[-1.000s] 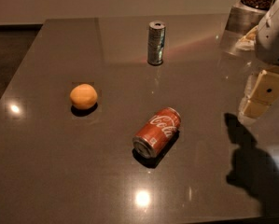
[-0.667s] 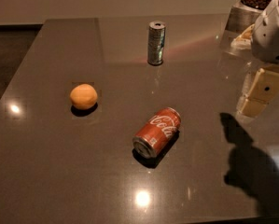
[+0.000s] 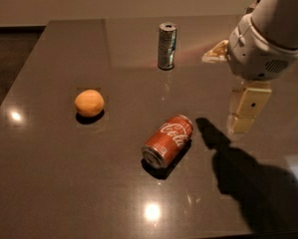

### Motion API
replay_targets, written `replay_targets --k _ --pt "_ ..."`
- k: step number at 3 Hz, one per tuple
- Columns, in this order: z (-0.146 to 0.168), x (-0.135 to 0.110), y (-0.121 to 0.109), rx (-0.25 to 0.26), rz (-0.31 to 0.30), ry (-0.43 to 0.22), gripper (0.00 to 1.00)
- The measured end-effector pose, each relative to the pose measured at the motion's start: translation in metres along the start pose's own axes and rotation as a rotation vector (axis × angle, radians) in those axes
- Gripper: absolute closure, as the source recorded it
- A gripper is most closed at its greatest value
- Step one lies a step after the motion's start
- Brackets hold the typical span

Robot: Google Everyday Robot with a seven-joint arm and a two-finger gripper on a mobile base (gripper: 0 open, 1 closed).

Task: Move coke can near redbull can

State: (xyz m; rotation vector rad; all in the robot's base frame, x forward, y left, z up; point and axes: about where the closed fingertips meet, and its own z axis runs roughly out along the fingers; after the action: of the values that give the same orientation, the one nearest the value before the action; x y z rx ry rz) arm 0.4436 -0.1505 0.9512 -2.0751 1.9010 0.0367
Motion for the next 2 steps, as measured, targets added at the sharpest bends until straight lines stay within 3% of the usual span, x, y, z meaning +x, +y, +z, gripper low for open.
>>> replay_targets --k 2 --pt "0.043 -0.046 0.025 -0.094 -0.288 -0.049 0.00"
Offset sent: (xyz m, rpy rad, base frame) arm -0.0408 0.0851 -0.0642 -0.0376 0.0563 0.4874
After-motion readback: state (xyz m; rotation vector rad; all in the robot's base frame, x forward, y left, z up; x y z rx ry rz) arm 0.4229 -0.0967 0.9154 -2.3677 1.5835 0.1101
